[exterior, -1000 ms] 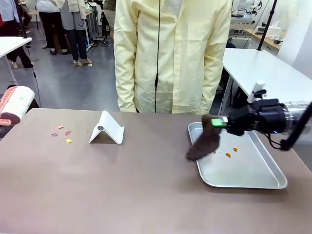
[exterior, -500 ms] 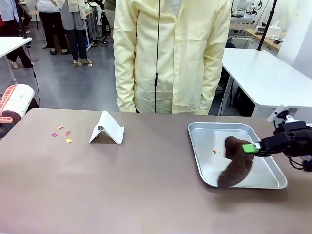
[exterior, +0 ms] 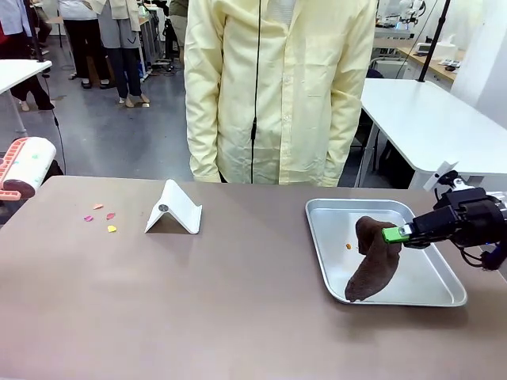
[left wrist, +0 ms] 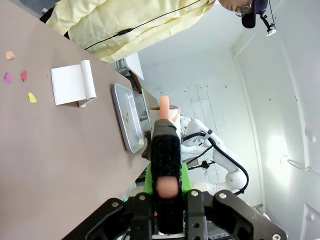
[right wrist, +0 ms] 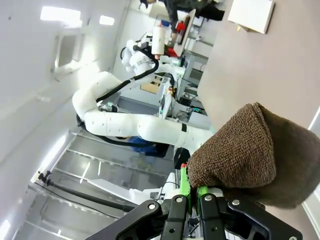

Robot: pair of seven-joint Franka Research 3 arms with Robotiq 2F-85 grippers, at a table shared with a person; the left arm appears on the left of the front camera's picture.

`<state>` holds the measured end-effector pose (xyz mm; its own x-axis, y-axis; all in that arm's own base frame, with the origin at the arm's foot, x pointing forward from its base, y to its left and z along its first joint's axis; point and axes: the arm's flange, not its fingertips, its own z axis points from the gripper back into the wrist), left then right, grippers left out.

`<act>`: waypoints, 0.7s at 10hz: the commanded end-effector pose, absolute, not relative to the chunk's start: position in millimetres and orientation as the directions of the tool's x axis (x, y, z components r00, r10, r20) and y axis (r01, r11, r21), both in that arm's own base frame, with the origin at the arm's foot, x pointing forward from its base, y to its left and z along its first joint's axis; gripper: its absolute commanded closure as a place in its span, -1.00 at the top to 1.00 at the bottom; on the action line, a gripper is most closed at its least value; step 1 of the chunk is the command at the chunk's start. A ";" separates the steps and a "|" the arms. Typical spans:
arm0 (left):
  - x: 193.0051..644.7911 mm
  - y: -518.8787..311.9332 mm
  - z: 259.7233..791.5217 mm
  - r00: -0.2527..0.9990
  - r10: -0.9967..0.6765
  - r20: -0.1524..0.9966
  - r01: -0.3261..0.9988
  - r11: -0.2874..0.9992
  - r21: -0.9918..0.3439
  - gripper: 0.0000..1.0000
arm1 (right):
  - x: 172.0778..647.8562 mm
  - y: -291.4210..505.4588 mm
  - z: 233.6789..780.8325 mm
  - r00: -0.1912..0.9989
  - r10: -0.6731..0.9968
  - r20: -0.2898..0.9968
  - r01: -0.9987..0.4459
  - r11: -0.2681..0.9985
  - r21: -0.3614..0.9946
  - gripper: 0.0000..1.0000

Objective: Clean the surface of the table.
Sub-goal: Hold the Lint Roller with your left hand and the towel with your right hand.

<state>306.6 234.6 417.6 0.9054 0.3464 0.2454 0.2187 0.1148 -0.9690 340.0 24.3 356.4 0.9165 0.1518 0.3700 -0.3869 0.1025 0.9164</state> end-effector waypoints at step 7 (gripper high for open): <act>314.2 257.0 421.8 0.859 0.345 0.378 0.340 0.167 -0.926 -0.56 | 272.1 -48.7 383.0 0.914 0.072 0.400 -0.405 0.071 0.912 -0.89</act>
<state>310.5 242.3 421.2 0.8911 0.3434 0.2965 0.2608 0.1471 -0.9541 328.6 -13.8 365.1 0.9182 0.1166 0.3786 -0.3900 0.0984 0.9155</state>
